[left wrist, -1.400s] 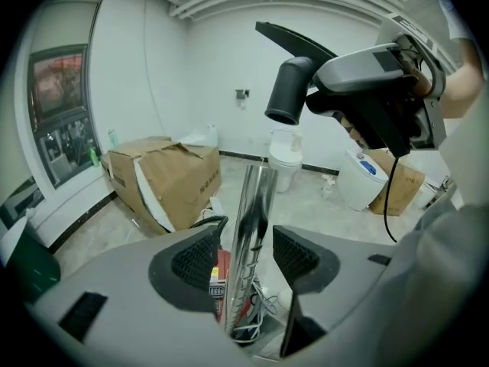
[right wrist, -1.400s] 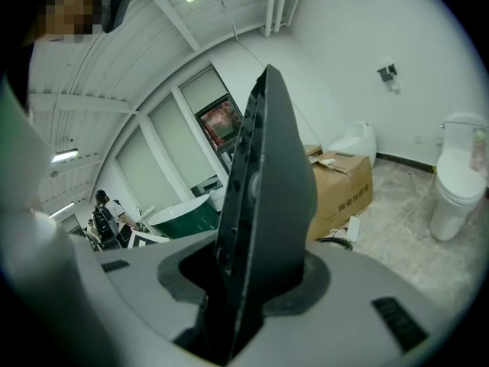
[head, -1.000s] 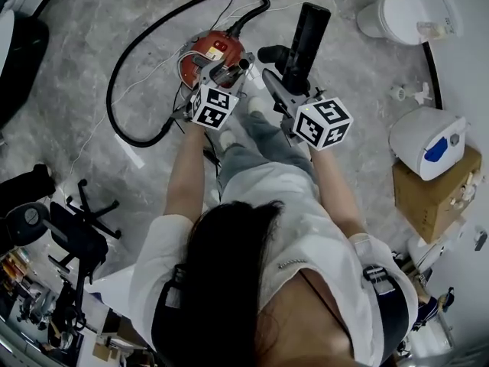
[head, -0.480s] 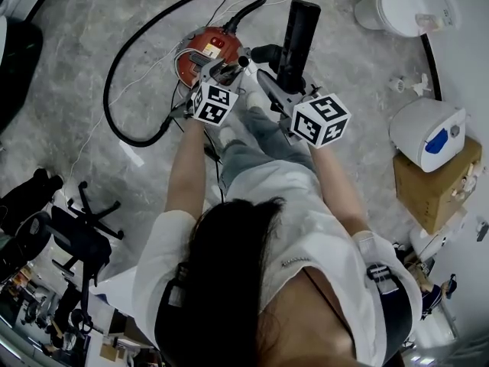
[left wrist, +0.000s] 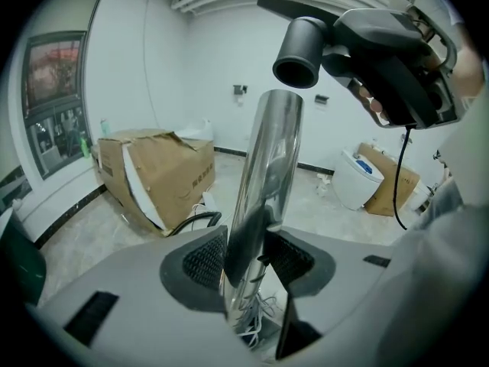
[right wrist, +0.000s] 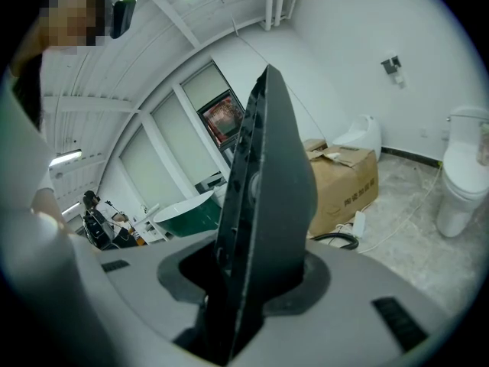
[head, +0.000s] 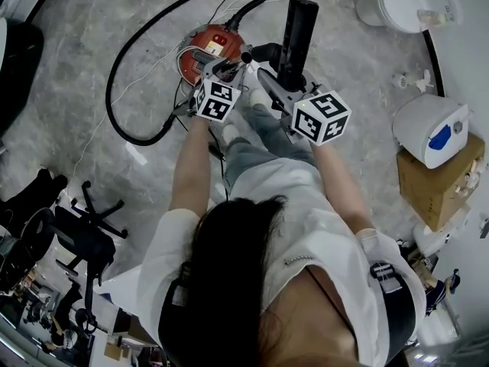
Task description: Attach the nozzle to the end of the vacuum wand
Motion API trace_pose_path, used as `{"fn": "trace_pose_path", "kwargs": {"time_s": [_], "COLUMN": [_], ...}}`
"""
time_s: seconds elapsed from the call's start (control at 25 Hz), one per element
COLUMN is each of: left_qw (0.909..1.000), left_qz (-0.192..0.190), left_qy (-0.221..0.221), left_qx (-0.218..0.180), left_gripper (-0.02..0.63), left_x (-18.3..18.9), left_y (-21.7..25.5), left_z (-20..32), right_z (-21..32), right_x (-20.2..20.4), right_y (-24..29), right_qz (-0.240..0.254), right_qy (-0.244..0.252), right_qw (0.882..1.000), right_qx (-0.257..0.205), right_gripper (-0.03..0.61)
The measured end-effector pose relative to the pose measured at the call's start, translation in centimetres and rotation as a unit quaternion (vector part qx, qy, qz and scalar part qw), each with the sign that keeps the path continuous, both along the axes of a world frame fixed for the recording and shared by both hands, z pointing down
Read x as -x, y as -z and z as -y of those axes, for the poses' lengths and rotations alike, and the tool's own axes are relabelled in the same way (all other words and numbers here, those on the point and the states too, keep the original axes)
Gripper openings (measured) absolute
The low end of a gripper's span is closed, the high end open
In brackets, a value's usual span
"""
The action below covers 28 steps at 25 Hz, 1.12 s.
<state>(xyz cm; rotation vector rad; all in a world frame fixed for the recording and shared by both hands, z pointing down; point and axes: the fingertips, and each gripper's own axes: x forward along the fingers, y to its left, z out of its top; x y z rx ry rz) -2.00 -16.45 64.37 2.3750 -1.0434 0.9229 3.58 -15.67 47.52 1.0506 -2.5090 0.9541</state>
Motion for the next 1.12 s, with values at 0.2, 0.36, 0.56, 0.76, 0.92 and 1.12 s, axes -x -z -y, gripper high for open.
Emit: {"fn": "trace_pose_path", "kwargs": {"time_s": [0.2, 0.36, 0.56, 0.76, 0.92, 1.12], "left_qw": [0.9999, 0.9998, 0.9996, 0.9995, 0.9994, 0.9994], "left_qz": [0.014, 0.017, 0.022, 0.016, 0.015, 0.015], "left_qy": [-0.008, -0.006, -0.009, -0.007, -0.005, -0.004], "left_qx": [-0.007, -0.012, -0.017, -0.026, -0.03, -0.032], "left_gripper": [0.155, 0.155, 0.153, 0.153, 0.153, 0.153], "left_x": [0.2, 0.1, 0.2, 1.2, 1.5, 1.8], "left_y": [0.4, 0.9, 1.2, 1.9, 2.2, 2.7], "left_z": [-0.3, -0.9, -2.1, -3.0, -3.6, -4.2], "right_z": [-0.4, -0.7, -1.9, -3.6, -4.6, -5.2], "right_x": [0.1, 0.3, 1.0, 2.3, 3.0, 3.5], "right_y": [0.3, 1.0, 1.0, 0.4, 0.0, -0.2], "right_qz": [0.005, 0.009, 0.013, 0.02, 0.032, 0.034], "right_qy": [0.003, 0.008, 0.029, 0.052, 0.058, 0.064], "right_qw": [1.0, 1.0, 0.999, 0.998, 0.997, 0.996], "right_qx": [0.001, -0.005, -0.003, 0.024, 0.044, 0.057], "right_gripper": [0.156, 0.156, 0.156, 0.156, 0.156, 0.156]}}
